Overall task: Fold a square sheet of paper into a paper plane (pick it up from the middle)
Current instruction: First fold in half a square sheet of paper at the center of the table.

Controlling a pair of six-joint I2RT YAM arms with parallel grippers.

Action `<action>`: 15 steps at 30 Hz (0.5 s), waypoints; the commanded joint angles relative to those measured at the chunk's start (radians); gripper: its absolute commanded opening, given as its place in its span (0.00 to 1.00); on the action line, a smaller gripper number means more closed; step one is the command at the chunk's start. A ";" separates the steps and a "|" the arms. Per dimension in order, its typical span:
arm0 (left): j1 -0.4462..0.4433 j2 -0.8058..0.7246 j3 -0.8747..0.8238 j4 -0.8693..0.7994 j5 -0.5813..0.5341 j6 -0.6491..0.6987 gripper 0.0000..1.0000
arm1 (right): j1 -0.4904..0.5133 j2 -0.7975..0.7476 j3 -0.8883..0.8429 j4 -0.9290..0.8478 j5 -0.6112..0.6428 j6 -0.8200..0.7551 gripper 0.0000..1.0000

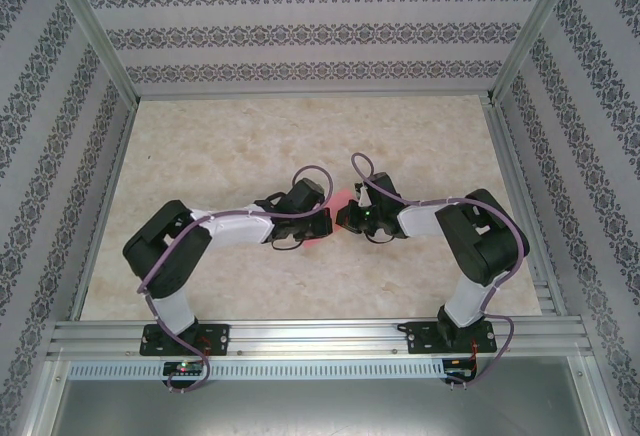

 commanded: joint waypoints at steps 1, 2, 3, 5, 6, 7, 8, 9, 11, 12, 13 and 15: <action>0.004 0.048 0.004 -0.005 0.002 0.026 0.01 | 0.005 0.064 -0.008 -0.055 0.039 0.002 0.00; 0.005 0.054 -0.003 -0.006 0.001 0.023 0.00 | 0.004 0.067 -0.008 -0.056 0.038 0.002 0.00; 0.007 0.057 -0.010 -0.006 -0.003 0.020 0.00 | 0.005 0.070 -0.008 -0.057 0.038 0.002 0.00; 0.013 0.056 -0.030 -0.005 -0.008 0.018 0.00 | 0.003 0.076 -0.010 -0.059 0.039 0.002 0.00; 0.018 0.051 -0.041 -0.004 -0.012 0.016 0.00 | 0.004 0.077 -0.010 -0.061 0.043 0.001 0.00; 0.021 0.047 -0.054 -0.001 -0.014 0.013 0.00 | 0.003 0.080 -0.010 -0.063 0.043 0.002 0.00; 0.024 0.038 -0.068 0.003 -0.016 0.012 0.00 | 0.003 0.082 -0.010 -0.066 0.043 0.002 0.00; 0.026 0.029 -0.084 0.005 -0.018 0.010 0.00 | 0.004 0.084 -0.011 -0.068 0.045 0.001 0.00; 0.030 0.012 -0.120 0.016 -0.017 0.004 0.00 | 0.002 0.087 -0.010 -0.075 0.050 -0.001 0.00; 0.033 0.003 -0.139 0.021 -0.015 0.000 0.00 | 0.002 0.088 -0.010 -0.080 0.052 -0.004 0.00; 0.035 -0.005 -0.157 0.025 -0.011 -0.005 0.00 | 0.000 0.090 -0.010 -0.085 0.055 -0.005 0.00; 0.042 -0.019 -0.201 0.042 0.001 -0.019 0.00 | -0.004 0.093 -0.008 -0.092 0.057 -0.009 0.00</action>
